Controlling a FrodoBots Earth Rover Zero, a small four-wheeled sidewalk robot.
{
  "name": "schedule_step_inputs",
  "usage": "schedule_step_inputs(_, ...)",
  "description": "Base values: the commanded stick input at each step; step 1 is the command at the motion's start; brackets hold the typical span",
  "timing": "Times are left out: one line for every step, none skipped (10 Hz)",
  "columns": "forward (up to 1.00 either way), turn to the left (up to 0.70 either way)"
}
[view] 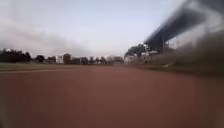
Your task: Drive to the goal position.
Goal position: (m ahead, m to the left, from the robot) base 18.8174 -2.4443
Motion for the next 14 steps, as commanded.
schedule_step_inputs(0.7,-0.33)
schedule_step_inputs(0.7,-0.34)
schedule_step_inputs(0.7,-0.26)
schedule_step_inputs(0.7,-0.05)
schedule_step_inputs(0.7,0.0)
schedule_step_inputs(0.7,0.0)
schedule_step_inputs(0.7,0.0)
schedule_step_inputs(0.7,-0.01)
schedule_step_inputs(0.7,-0.02)
schedule_step_inputs(0.7,-0.05)
schedule_step_inputs(0.7,-0.35)
schedule_step_inputs(0.7,-0.35)
schedule_step_inputs(0.7,-0.35)
schedule_step_inputs(0.7,-0.35)
